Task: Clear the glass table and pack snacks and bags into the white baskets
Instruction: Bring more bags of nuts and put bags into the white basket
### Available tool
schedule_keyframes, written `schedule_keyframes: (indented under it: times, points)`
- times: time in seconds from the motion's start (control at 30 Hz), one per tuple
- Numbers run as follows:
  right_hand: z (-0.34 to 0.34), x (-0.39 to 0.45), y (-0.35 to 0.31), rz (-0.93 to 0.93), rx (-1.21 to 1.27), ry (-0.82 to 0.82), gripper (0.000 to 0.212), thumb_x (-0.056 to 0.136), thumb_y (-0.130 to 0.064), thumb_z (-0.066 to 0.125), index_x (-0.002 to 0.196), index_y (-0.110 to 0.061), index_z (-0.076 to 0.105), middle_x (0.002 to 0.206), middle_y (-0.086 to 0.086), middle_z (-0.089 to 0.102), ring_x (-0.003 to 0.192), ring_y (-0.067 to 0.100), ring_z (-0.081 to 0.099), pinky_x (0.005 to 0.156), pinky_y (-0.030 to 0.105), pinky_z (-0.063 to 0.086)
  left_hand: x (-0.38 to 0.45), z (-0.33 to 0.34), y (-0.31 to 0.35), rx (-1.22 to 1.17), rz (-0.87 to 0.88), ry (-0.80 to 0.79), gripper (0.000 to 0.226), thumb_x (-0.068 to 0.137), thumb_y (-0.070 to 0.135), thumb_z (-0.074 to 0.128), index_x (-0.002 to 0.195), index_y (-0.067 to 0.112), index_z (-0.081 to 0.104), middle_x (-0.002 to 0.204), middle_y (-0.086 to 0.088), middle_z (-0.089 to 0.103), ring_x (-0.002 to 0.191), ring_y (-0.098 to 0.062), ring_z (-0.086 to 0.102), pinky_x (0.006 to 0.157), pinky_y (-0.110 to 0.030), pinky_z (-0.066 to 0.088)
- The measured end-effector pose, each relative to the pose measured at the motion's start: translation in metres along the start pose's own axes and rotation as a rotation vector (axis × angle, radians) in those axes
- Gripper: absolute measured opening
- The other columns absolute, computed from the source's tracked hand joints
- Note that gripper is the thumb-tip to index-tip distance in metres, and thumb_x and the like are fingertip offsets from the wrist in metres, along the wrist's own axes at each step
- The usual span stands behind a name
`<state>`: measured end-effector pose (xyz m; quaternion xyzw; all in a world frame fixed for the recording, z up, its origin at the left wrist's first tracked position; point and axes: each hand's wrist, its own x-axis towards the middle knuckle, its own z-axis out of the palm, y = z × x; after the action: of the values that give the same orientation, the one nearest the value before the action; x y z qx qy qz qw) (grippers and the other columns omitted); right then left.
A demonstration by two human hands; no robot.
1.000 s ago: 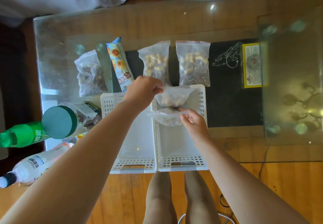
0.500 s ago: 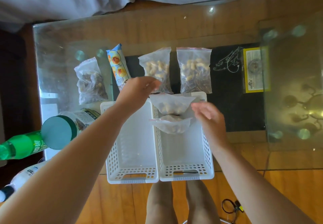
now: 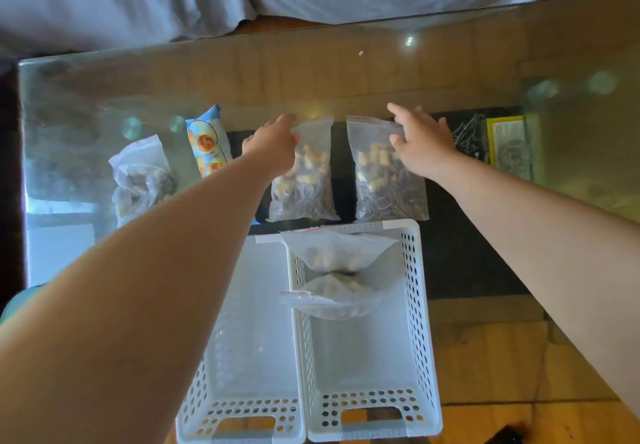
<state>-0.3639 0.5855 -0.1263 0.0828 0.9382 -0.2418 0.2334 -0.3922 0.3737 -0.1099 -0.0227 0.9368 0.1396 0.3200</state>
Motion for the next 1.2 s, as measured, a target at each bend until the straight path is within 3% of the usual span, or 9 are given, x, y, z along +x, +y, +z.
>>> schedule_keyframes:
  times: [0.1,0.23,0.47,0.57,0.73,0.87,0.97,1.1,1.2]
  points:
    - [0.001,0.001,0.002,-0.035,-0.118,0.097,0.038,0.093,-0.016,0.050,0.131,-0.017,0.047,0.119,0.012,0.061,0.115,0.034,0.050,0.110,0.044,0.022,-0.003,-0.005,-0.001,0.066,-0.008,0.046,0.036,0.095,0.020,0.047,0.130,0.014,0.049,0.129,-0.014,0.049,0.121,-0.032,0.044,0.099,-0.043,0.034]
    - [-0.002,-0.010,0.010,0.001,-0.178,0.003,0.037,0.094,-0.020,0.047,0.131,-0.015,0.047,0.129,0.016,0.048,0.121,0.035,0.040,0.099,0.043,0.033,-0.017,-0.022,-0.004,0.006,0.001,0.045,0.027,0.089,0.013,0.055,0.115,0.007,0.060,0.115,-0.018,0.059,0.104,-0.035,0.055,0.083,-0.038,0.045]
    - [0.002,0.000,0.000,-0.025,-0.088,-0.018,0.050,0.096,-0.015,0.044,0.143,-0.019,0.030,0.145,0.012,0.041,0.137,0.031,0.031,0.115,0.048,0.012,-0.033,-0.036,0.002,-0.090,0.110,0.056,0.013,0.084,0.021,0.066,0.095,0.016,0.062,0.095,-0.003,0.060,0.091,-0.024,0.058,0.084,-0.036,0.048]
    - [0.007,0.001,-0.002,0.020,-0.167,0.105,0.034,0.094,-0.021,0.048,0.128,-0.017,0.051,0.126,0.013,0.055,0.118,0.034,0.048,0.105,0.045,0.030,-0.037,-0.032,0.003,-0.134,0.157,0.082,0.019,0.083,0.024,0.066,0.096,0.011,0.061,0.094,-0.002,0.059,0.087,-0.022,0.055,0.079,-0.035,0.047]
    - [-0.004,-0.010,-0.001,0.095,-0.023,0.089,0.023,0.091,-0.026,0.051,0.093,-0.011,0.068,0.116,0.016,0.056,0.104,0.037,0.054,0.092,0.044,0.044,-0.054,-0.040,0.004,-0.226,0.187,0.121,0.022,0.072,0.028,0.078,0.081,0.017,0.060,0.066,0.013,0.050,0.063,-0.002,0.047,0.053,-0.008,0.035]
    - [-0.037,-0.046,-0.004,-0.016,0.178,0.167,0.024,0.089,-0.028,0.056,0.090,-0.010,0.070,0.091,0.010,0.067,0.085,0.028,0.061,0.072,0.036,0.046,-0.080,-0.048,0.010,-0.331,0.175,0.115,0.023,0.065,0.015,0.083,0.085,0.012,0.072,0.060,0.017,0.055,0.052,0.015,0.053,0.052,0.004,0.034]
    - [-0.059,-0.086,-0.009,-0.203,0.248,0.228,0.018,0.088,-0.020,0.058,0.090,-0.008,0.072,0.084,0.006,0.069,0.076,0.021,0.059,0.065,0.029,0.041,-0.100,-0.050,0.016,-0.362,0.142,0.095,0.028,0.065,0.012,0.082,0.091,0.017,0.075,0.062,0.005,0.062,0.052,0.008,0.052,0.056,0.000,0.036]
    - [-0.077,-0.111,-0.013,-0.351,0.271,0.403,0.019,0.088,-0.020,0.056,0.084,-0.007,0.070,0.075,0.001,0.064,0.068,0.014,0.054,0.059,0.017,0.036,-0.115,-0.057,0.016,-0.514,0.165,0.146,0.036,0.065,0.008,0.081,0.097,0.023,0.074,0.063,0.015,0.063,0.049,0.015,0.052,0.062,-0.005,0.044]
    - [-0.075,-0.103,0.002,-0.280,0.290,0.515,0.017,0.088,-0.019,0.056,0.082,-0.006,0.067,0.076,0.002,0.062,0.069,0.014,0.051,0.061,0.026,0.037,-0.114,-0.047,0.010,-0.552,0.131,0.268,0.031,0.070,0.005,0.075,0.097,0.020,0.074,0.063,0.016,0.062,0.053,0.012,0.054,0.055,0.000,0.039]
